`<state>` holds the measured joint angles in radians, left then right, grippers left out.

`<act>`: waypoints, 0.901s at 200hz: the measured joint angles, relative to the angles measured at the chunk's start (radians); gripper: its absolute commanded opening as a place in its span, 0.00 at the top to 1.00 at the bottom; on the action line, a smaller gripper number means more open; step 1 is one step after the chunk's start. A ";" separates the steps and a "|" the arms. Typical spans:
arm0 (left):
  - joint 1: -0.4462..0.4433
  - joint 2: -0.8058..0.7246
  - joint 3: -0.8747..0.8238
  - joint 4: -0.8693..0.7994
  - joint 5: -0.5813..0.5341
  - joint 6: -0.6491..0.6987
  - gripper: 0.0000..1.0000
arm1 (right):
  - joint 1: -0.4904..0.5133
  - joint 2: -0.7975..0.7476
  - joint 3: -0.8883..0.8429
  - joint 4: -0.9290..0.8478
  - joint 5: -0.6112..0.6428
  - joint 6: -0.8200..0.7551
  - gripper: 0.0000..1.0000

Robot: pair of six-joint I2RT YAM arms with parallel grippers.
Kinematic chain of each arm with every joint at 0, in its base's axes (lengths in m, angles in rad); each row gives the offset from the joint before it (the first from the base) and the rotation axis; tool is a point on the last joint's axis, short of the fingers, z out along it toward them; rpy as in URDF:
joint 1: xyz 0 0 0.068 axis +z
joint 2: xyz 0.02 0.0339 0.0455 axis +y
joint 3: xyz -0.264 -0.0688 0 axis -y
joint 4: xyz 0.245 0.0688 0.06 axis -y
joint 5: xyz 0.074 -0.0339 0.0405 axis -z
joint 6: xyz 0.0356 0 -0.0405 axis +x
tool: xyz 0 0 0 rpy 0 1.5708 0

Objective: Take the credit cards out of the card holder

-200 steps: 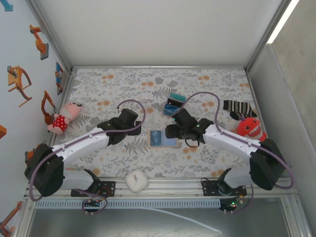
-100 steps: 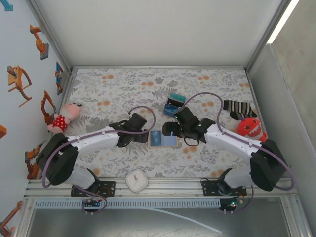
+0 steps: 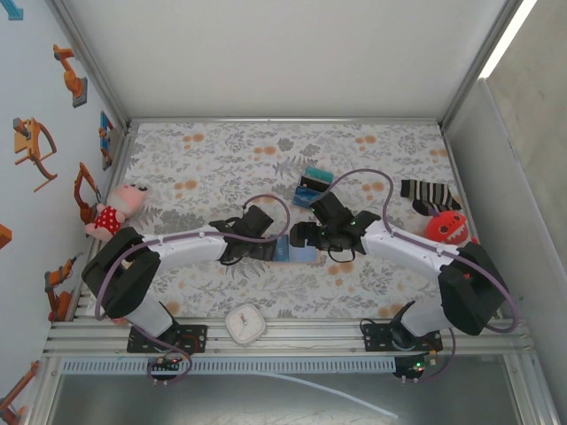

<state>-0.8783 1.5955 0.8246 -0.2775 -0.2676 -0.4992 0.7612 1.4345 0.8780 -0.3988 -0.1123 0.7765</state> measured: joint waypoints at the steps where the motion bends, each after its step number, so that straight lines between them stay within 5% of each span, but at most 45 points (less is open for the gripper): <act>1: 0.000 0.001 0.000 0.000 0.000 0.000 0.03 | 0.000 0.000 0.000 0.000 0.000 0.000 0.21; 65: 0.000 0.021 0.000 0.007 0.004 0.000 0.03 | -0.008 0.007 0.000 0.030 -0.014 0.002 0.43; 143: 0.000 0.029 0.005 0.010 0.008 0.000 0.03 | -0.009 0.066 -0.011 0.189 -0.131 0.024 0.57; 157: 0.000 0.029 0.005 0.010 0.008 0.000 0.03 | -0.009 0.089 -0.019 0.219 -0.151 0.029 0.75; 180: 0.000 0.029 0.005 0.010 0.008 -0.001 0.03 | -0.009 0.116 -0.037 0.257 -0.184 0.047 0.77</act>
<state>-0.8783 1.6249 0.8291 -0.2676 -0.2592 -0.4999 0.7521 1.5509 0.8410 -0.1413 -0.2962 0.8234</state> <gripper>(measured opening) 0.970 0.234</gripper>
